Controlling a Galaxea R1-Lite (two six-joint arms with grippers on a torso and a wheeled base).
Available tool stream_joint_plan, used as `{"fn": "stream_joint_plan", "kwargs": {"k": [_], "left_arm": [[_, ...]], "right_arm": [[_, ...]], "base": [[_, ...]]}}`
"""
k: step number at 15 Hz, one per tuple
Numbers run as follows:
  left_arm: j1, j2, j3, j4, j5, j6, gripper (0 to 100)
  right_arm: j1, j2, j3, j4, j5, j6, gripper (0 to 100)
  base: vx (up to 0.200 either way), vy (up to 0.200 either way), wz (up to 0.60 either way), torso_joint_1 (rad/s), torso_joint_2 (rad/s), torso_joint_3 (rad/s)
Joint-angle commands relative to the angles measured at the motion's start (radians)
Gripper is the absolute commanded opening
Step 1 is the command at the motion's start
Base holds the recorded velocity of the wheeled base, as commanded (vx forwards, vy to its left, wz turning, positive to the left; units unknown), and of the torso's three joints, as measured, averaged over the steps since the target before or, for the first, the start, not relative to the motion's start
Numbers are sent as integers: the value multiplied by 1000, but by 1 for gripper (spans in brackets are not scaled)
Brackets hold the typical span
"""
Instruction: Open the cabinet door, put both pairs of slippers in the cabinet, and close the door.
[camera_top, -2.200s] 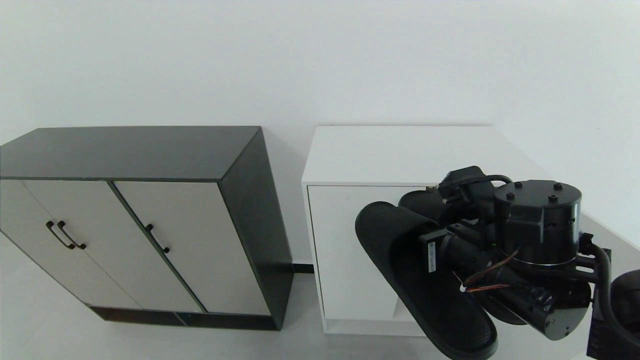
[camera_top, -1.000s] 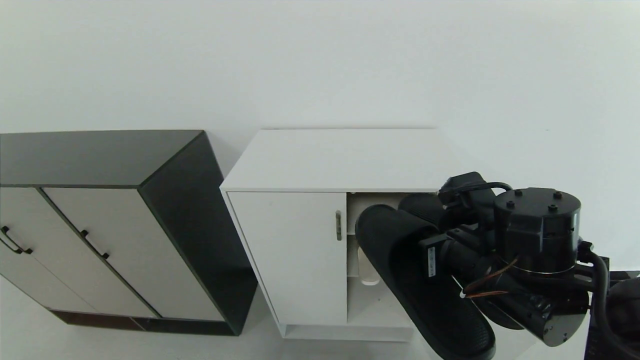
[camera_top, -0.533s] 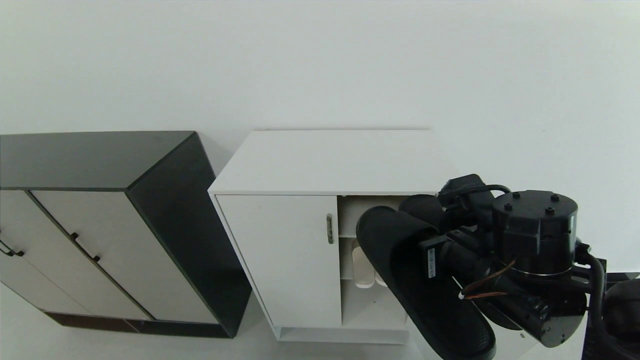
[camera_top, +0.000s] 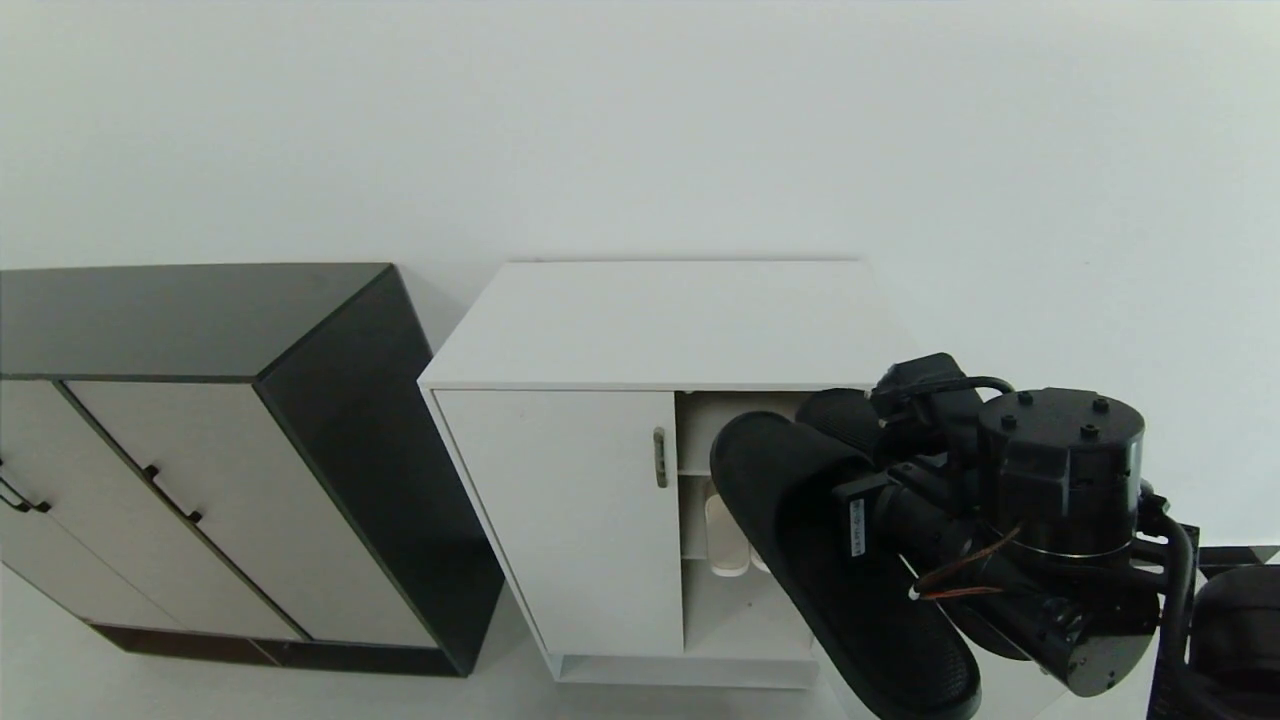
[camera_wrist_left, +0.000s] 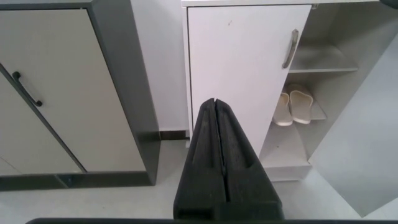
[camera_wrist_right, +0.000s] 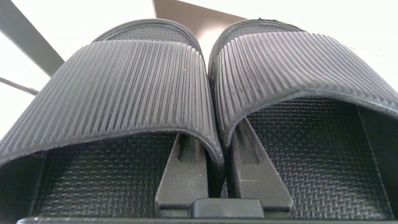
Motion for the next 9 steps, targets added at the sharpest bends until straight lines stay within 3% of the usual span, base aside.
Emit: {"fn": "stream_joint_plan", "kwargs": {"k": [1,7,9], "left_arm": [[0,1,0,0,0,0,0],[0,1,0,0,0,0,0],[0,1,0,0,0,-1,0]], "right_arm": [[1,4,5,1,1,-2,0],[1,18,5,0,1,0,0],[0,18,7,0,1,0,0]], "base": [[0,0,0,0,0,0],[0,0,0,0,0,0],[0,0,0,-139,342,193]]}}
